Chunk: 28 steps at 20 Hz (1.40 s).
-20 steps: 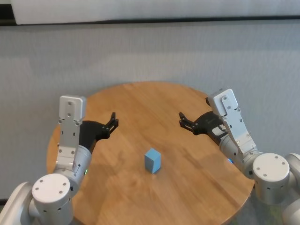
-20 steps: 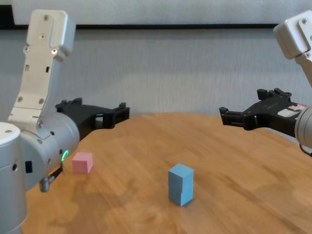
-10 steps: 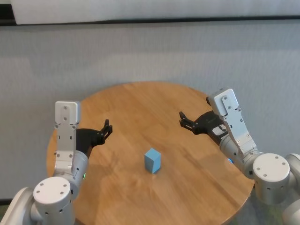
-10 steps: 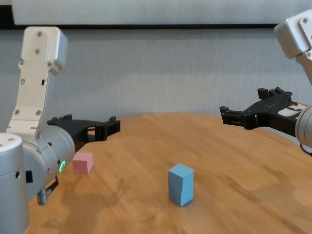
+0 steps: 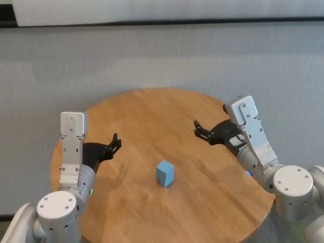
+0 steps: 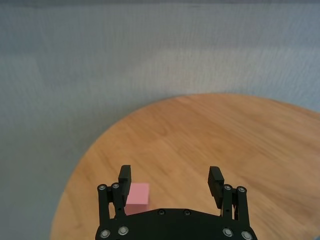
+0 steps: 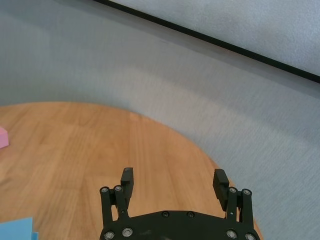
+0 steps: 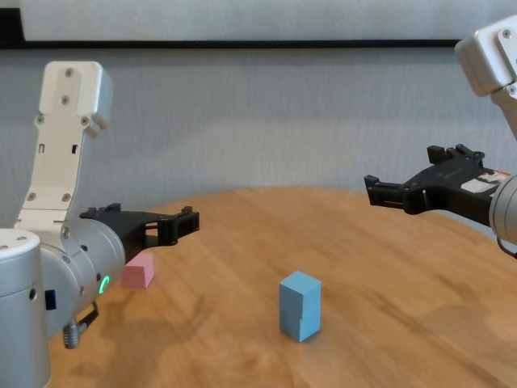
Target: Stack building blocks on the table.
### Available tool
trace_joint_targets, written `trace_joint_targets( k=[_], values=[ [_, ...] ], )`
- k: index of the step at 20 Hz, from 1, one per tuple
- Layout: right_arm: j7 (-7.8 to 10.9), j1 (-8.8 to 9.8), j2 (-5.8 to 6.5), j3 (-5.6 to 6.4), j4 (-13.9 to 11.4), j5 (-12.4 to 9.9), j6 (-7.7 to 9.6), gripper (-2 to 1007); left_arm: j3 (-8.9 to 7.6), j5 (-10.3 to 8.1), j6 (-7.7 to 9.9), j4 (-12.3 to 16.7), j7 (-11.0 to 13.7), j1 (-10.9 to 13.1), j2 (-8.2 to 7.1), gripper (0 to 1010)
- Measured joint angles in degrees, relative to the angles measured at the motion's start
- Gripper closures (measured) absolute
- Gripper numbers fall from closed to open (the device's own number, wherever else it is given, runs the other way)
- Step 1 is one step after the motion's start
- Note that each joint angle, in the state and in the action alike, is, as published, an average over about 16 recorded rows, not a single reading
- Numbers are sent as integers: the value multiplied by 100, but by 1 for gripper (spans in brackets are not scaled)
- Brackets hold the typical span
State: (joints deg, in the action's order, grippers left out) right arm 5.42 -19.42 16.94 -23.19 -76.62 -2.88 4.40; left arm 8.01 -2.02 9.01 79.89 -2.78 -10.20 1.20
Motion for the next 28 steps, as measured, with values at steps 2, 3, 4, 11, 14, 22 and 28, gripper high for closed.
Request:
trace_joint_targets(
  k=[2, 3, 4, 11, 14, 22, 28],
  values=[
    [-1, 1, 0, 0, -1, -1, -1, 0, -52, -31, 32, -24, 31, -9, 35, 10],
    [-1, 1, 0, 1, -1, -1, -2, 0, -77, -48, 49, -35, 46, -14, 53, 10],
    [-2, 1, 0, 1, -2, -1, -2, 0, -100, -63, 66, -47, 63, -20, 72, 10],
    [-4, 4, 0, 1, -4, -2, -5, 0, -174, -73, 149, -139, 178, -71, 147, 10],
    [-4, 4, 0, 1, -4, -2, -5, 0, -178, -19, 183, -188, 221, -89, 142, 10],
    [-4, 5, 0, 1, -5, -2, -6, 0, -220, 180, 157, -421, 279, -119, 67, 10],
    [-4, 5, 0, 1, -5, -2, -6, 0, -356, 207, 5, -708, 324, -187, 35, 10]
  ],
)
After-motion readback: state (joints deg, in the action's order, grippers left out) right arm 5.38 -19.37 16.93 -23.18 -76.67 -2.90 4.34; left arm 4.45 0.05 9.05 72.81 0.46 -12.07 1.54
